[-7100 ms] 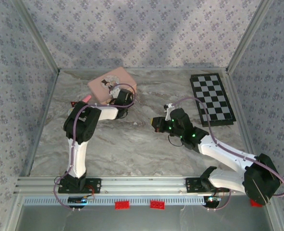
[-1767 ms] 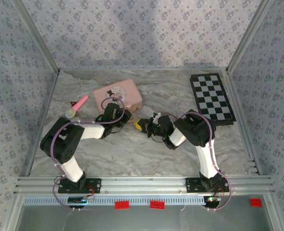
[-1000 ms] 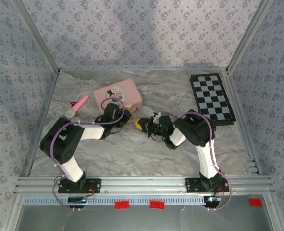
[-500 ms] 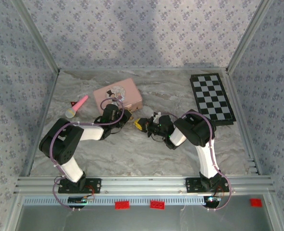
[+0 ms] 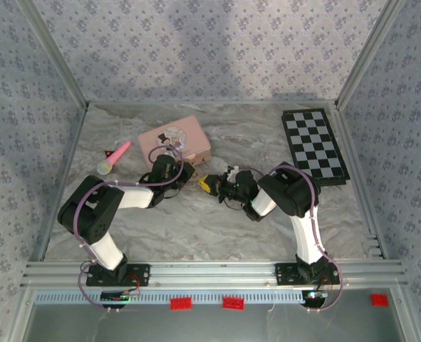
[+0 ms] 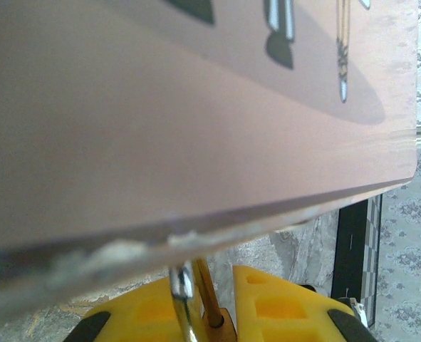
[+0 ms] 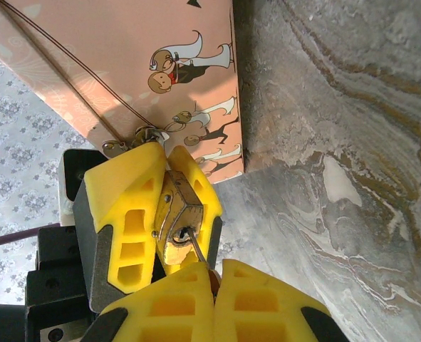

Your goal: Unlock a padlock with a key

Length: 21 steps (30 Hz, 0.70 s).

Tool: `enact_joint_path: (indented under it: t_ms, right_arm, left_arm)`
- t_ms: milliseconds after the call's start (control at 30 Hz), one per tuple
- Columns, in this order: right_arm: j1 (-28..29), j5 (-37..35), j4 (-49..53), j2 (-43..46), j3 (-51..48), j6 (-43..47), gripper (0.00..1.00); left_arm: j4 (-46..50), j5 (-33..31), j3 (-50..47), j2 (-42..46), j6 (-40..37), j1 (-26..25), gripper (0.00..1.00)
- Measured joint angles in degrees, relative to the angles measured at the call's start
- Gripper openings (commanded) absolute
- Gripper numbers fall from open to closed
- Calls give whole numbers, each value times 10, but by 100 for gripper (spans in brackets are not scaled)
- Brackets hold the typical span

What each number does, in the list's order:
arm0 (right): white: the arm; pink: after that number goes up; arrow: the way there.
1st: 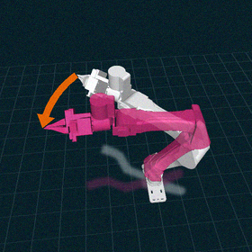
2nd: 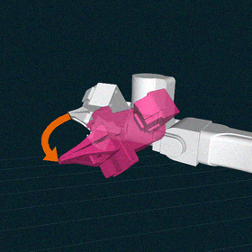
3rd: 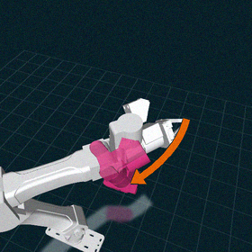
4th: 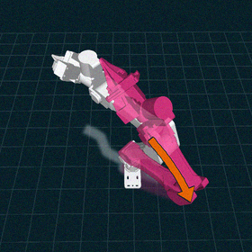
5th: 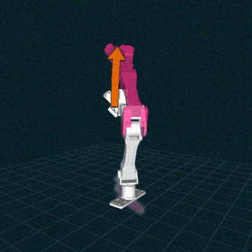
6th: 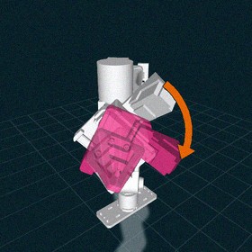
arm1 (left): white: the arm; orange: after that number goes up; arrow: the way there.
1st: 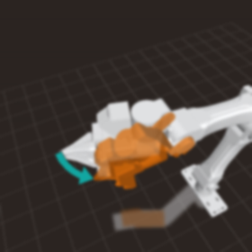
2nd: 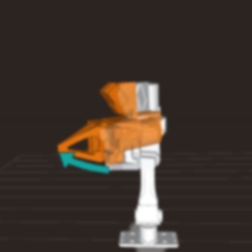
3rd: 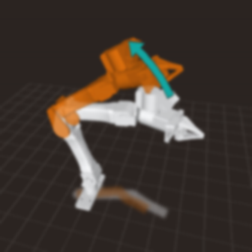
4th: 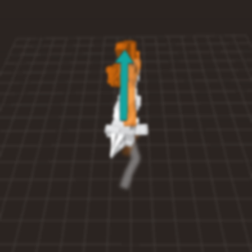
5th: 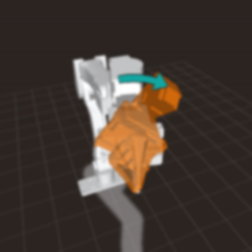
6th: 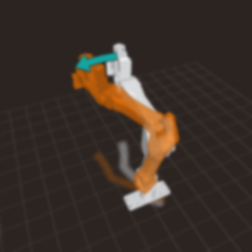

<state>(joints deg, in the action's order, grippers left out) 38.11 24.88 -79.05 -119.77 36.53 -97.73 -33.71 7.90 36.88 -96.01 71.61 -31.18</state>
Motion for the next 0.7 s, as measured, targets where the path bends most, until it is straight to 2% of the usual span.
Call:
enact_joint_path:
  t_ms: [700]
  right_arm:
    - [-3, 0, 5, 11, -3, -3, 0]
  left_arm:
    - [-5, 3, 0, 0, 7, 0, 0]
